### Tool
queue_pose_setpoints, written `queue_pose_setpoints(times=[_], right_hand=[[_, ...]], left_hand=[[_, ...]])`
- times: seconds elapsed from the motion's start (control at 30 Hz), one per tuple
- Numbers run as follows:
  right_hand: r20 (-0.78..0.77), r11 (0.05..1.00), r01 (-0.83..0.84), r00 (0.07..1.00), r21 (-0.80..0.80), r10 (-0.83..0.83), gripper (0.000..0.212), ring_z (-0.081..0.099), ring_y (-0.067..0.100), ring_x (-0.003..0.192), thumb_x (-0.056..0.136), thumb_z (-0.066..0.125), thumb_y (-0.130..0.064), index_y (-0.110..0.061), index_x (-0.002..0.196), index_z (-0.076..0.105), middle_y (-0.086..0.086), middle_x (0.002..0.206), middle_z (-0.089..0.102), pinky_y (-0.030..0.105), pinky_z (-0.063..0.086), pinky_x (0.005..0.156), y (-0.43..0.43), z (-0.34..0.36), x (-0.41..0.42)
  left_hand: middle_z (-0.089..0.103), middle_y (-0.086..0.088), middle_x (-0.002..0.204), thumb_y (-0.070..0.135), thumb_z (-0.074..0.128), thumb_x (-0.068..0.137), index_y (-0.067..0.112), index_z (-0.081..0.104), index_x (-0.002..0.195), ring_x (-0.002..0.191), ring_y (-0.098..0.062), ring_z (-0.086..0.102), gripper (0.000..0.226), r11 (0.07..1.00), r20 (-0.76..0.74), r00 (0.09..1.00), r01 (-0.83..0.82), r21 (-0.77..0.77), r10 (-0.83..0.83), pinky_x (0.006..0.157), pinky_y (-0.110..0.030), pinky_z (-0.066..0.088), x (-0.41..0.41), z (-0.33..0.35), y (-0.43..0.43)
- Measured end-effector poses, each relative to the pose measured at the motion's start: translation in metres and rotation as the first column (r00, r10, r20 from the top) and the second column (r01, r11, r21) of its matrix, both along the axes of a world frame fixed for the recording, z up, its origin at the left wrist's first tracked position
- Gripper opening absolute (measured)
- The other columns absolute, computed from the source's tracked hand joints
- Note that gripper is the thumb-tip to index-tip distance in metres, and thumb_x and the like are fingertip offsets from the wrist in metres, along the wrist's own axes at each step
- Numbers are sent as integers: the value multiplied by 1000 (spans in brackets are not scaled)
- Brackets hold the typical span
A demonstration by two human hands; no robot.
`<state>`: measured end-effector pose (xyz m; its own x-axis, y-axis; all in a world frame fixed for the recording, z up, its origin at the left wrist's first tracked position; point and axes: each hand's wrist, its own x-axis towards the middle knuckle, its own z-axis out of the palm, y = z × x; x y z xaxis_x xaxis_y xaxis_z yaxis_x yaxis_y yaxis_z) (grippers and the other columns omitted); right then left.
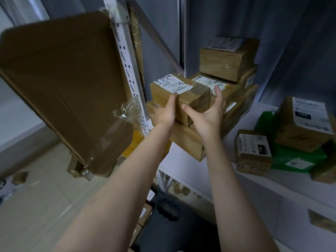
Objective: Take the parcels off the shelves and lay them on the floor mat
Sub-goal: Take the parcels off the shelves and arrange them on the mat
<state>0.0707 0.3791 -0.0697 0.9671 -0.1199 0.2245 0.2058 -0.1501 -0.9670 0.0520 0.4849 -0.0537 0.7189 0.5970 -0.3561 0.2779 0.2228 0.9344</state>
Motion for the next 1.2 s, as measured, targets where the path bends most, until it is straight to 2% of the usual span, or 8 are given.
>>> queue_pose_setpoints(times=[0.3, 0.5, 0.6, 0.77, 0.93, 1.03, 1.1, 1.2], right_hand=[[11, 978, -83, 996, -193, 87, 126, 13, 24, 150, 58, 93, -37, -35, 156, 13, 5, 161, 22, 53, 24, 120, -1, -8, 26], [174, 969, 4, 984, -249, 41, 114, 25, 23, 142, 55, 90, -40, -29, 152, 30, 4, 151, 34, 44, 28, 117, -1, -6, 21], [282, 971, 51, 959, -232, 16, 106, 34, 24, 135, 53, 83, -47, -22, 145, 40, 6, 144, 41, 46, 33, 113, 6, -4, 10], [353, 987, 90, 935, -135, -37, 95, 42, 24, 128, 52, 81, -50, -15, 135, 50, 6, 136, 47, 50, 40, 105, 23, -8, -10], [326, 997, -20, 944, -74, 43, 93, 37, 16, 128, 56, 84, -52, -15, 134, 49, 4, 138, 43, 45, 50, 95, 43, -23, -40], [327, 985, -173, 932, 13, 159, 81, 45, 16, 125, 68, 80, -48, -10, 132, 47, 7, 135, 46, 24, 52, 85, 53, -34, -63], [260, 953, -271, 938, 133, 230, 70, 53, 13, 119, 79, 73, -43, -7, 132, 44, 6, 131, 49, 22, 54, 82, 58, -43, -78], [135, 916, -325, 944, 234, 300, 61, 56, -7, 106, 84, 67, -38, -4, 129, 45, -5, 119, 53, 13, 50, 79, 68, -59, -98]], left_hand=[[63, -2, 113, 56, 68, 69, 16, 57, 122, 96, -18, 58, 67, 1000, 8, 1000, 3, 4, -3, 88, -38, 49, 12, -1, 11], [66, -3, 109, 48, 66, 78, 17, 60, 115, 93, -18, 62, 48, 999, 64, 998, 16, -49, -13, 75, -33, 49, 10, -5, 13], [68, -4, 103, 47, 65, 81, 13, 61, 120, 84, -16, 64, 52, 996, 119, 993, 9, -85, 1, 66, -28, 50, 5, -4, 14], [65, -9, 121, 51, 64, 82, 21, 49, 136, 103, -25, 66, 64, 990, 179, 983, -17, -141, 42, 67, -31, 56, -7, -2, 25], [65, -5, 112, 47, 65, 79, 17, 47, 140, 87, -19, 66, 69, 983, 255, 958, -91, -162, 130, 53, -22, 50, -33, -8, 44], [65, -6, 120, 51, 62, 74, 16, 48, 138, 96, -21, 65, 74, 974, 274, 939, -173, -148, 208, 62, -27, 51, -59, -18, 58], [64, -6, 123, 54, 60, 69, 17, 51, 134, 104, -21, 64, 75, 964, 259, 931, -231, -129, 258, 76, -35, 55, -80, -29, 67], [60, -10, 129, 55, 59, 68, 16, 52, 133, 115, -28, 60, 76, 949, 214, 927, -283, -140, 308, 96, -49, 50, -116, -52, 82]])
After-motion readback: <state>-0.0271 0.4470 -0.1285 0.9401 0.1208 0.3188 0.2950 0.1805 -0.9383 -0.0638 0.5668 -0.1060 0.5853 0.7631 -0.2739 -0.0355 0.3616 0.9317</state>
